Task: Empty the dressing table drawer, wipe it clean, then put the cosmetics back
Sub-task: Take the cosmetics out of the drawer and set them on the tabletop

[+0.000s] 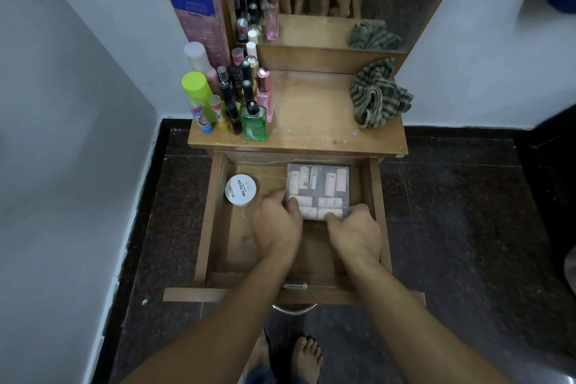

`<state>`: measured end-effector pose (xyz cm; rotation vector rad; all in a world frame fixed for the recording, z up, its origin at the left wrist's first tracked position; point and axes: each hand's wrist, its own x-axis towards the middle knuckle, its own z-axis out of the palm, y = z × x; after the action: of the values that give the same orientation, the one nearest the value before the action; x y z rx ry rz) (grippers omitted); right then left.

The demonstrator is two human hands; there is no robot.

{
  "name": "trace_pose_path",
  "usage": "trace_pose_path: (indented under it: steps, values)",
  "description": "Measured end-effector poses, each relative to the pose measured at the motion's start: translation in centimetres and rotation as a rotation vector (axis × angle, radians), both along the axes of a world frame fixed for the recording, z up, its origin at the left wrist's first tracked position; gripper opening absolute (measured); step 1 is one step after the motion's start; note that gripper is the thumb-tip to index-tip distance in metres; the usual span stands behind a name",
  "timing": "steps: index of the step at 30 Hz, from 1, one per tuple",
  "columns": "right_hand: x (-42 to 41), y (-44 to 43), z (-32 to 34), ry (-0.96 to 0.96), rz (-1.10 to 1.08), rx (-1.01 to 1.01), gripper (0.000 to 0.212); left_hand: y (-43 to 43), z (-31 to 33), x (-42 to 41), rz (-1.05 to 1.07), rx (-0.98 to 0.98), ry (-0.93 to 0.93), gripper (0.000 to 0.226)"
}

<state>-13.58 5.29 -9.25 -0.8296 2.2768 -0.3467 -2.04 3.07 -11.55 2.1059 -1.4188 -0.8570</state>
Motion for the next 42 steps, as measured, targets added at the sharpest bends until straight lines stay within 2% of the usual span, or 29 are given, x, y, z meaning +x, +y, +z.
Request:
trace_pose_path:
  steps: [11,17,19,25,28,33,38,40,42]
  values:
    - [-1.6,3.9,5.6,-0.079,0.007,-0.206,0.027,3.3,6.1,-0.7,0.012,-0.232,0.069,0.032]
    - [-2.6,0.9,8.8,-0.064,0.046,-0.306,0.025,0.7,9.1,-1.3,0.004,-0.304,0.128,0.023]
    - [-2.9,-0.9,9.0,-0.053,0.059,-0.32,0.026,-1.0,9.3,-1.5,-0.003,-0.304,0.111,0.014]
    - [-3.1,-6.0,8.7,0.005,0.11,-0.288,0.031,-5.4,8.9,-2.3,0.016,-0.148,0.032,0.018]
    - [-3.3,-7.4,8.3,0.036,0.151,-0.271,0.03,-6.6,8.1,-2.8,-0.006,-0.092,0.006,0.035]
    - [-3.7,-8.3,7.6,0.096,0.177,-0.267,0.031,-7.2,7.3,-3.2,-0.037,-0.071,-0.039,0.047]
    - [-3.7,-8.5,7.1,0.14,0.246,-0.31,0.04,-6.7,8.2,-4.3,-0.032,-0.098,-0.085,0.064]
    - [-3.8,-8.5,6.9,0.185,0.281,-0.322,0.038,-6.4,8.0,-4.7,-0.032,-0.129,-0.1,0.075]
    - [-3.9,-8.6,6.6,0.226,0.315,-0.33,0.036,-6.1,7.6,-4.9,-0.018,-0.165,-0.118,0.075]
